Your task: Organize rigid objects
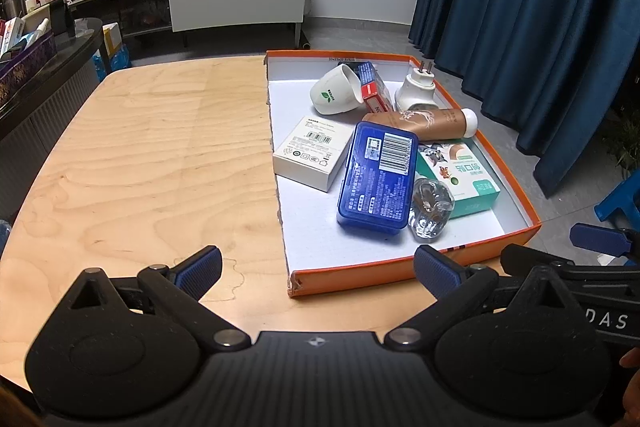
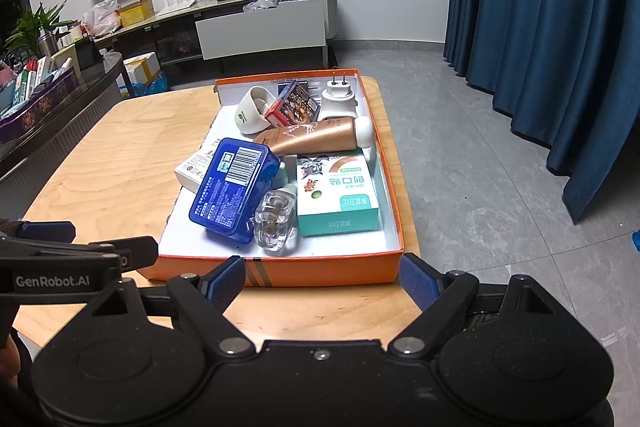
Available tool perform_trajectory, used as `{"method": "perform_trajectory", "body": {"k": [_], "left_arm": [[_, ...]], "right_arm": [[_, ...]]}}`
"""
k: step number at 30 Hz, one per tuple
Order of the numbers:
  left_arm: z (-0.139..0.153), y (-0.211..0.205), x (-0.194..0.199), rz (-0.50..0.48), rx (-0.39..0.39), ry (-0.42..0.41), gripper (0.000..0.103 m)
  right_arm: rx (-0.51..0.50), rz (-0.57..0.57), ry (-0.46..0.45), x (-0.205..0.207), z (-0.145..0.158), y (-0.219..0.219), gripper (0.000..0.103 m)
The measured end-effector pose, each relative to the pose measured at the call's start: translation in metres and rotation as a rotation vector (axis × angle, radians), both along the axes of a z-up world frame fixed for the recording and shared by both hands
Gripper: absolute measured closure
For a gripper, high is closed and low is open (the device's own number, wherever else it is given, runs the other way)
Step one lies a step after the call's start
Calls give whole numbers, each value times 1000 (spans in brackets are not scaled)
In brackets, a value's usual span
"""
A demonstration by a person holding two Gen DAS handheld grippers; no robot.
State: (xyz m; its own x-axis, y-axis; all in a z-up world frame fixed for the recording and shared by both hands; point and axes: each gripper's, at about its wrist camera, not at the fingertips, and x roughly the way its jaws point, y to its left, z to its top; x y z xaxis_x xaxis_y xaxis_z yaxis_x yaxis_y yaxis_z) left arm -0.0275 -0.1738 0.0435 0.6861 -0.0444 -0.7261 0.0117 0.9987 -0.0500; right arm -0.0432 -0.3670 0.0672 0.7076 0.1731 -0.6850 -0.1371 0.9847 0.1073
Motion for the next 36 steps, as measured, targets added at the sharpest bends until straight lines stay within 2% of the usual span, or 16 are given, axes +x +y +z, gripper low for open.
{"method": "perform_trajectory", "body": {"k": [36], "left_arm": [[-1, 2, 1, 7, -9, 3, 0]], "right_arm": [[-6, 3, 4, 0, -1, 3, 4]]}}
